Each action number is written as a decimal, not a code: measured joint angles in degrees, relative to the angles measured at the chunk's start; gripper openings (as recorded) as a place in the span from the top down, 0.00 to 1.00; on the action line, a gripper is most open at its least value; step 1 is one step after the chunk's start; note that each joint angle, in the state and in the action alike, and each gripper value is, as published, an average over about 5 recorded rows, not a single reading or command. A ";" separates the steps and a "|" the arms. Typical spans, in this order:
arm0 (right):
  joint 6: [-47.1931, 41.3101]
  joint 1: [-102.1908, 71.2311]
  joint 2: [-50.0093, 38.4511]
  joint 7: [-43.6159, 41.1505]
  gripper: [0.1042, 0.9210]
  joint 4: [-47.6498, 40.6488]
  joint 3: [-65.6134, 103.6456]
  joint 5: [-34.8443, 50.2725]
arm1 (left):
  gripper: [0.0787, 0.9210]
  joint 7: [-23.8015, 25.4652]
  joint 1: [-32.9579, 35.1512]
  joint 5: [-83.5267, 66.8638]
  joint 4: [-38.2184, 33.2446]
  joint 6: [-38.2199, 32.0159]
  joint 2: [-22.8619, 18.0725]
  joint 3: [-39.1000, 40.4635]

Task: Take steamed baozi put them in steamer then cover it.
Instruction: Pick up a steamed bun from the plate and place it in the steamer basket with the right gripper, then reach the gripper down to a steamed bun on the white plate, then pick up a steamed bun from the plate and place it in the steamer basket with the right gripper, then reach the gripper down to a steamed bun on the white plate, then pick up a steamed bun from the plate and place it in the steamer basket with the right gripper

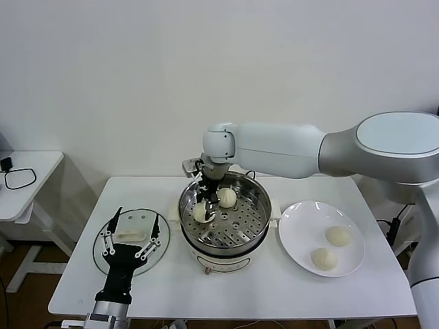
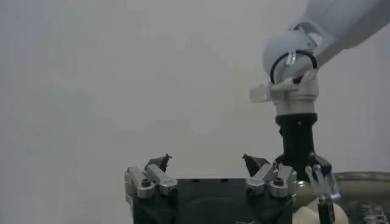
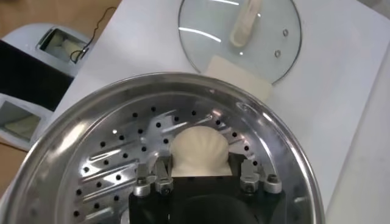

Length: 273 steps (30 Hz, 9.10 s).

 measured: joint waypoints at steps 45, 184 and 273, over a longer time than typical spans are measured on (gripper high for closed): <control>10.78 -9.60 -41.98 -13.11 0.12 9.04 4.51 -25.25 | 0.12 -0.39 1.51 0.56 -0.04 -0.19 -0.05 0.09; 17.63 -12.11 -44.17 -12.93 0.12 -4.25 20.47 -27.48 | 0.12 -0.71 0.90 0.31 -0.14 -1.35 0.34 -0.05; 1.15 7.45 -17.23 -9.26 0.39 9.29 -3.24 -5.29 | 0.12 -1.32 0.70 0.24 -1.11 -1.62 0.44 -0.32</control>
